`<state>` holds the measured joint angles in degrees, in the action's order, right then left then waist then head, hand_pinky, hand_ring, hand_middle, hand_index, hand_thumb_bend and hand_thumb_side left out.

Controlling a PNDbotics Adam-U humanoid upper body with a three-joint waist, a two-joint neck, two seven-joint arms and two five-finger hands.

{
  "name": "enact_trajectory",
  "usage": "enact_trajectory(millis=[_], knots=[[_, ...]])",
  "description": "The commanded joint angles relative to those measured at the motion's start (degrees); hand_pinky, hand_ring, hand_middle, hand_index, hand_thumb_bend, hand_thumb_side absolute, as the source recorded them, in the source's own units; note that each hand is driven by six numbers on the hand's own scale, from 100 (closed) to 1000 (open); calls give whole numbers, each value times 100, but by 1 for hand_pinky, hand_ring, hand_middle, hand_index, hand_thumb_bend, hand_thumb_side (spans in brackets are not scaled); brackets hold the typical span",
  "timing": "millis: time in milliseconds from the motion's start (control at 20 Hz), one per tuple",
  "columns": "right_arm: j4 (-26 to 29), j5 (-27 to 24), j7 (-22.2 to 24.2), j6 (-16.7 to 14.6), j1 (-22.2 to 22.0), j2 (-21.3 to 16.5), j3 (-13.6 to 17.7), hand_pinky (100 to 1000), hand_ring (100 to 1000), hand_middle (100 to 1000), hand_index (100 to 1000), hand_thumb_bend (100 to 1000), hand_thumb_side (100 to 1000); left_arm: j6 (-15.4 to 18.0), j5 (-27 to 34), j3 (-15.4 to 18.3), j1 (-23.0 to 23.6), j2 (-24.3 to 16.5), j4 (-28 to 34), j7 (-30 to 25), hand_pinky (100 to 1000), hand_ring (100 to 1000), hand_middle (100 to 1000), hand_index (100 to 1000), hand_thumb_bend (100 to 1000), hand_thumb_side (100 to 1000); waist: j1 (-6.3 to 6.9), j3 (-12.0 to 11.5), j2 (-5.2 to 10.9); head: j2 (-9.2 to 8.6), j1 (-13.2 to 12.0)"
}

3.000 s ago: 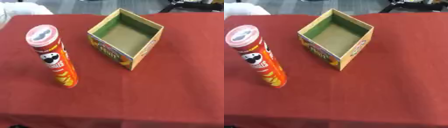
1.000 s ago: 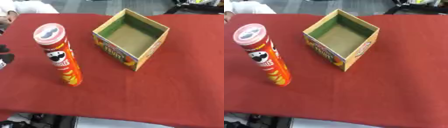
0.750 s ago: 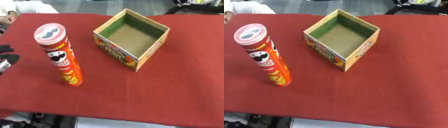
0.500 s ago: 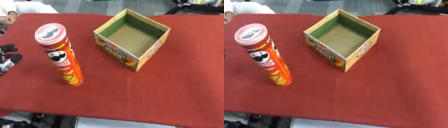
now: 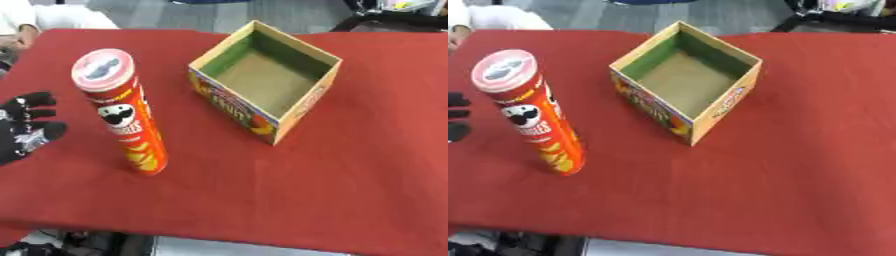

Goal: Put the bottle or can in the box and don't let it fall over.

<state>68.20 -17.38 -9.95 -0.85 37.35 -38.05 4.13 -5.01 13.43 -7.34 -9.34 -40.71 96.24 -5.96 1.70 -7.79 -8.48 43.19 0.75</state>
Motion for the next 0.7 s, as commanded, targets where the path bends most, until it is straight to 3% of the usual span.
enact_trajectory(millis=[50,700], knots=[[37,32,20,-4,117,-120,12,875,786,835,881,100,913,32,-140,-1,-119,-92,63,-126,895,881,829,914,816,512,5,13,99,-61,-24],[23,48,47,12,122,-70,-10,874,777,826,880,100,916,-82,-149,-282,-470,106,-59,-295,902,888,846,921,819,520,18,68,93,-96,-64]])
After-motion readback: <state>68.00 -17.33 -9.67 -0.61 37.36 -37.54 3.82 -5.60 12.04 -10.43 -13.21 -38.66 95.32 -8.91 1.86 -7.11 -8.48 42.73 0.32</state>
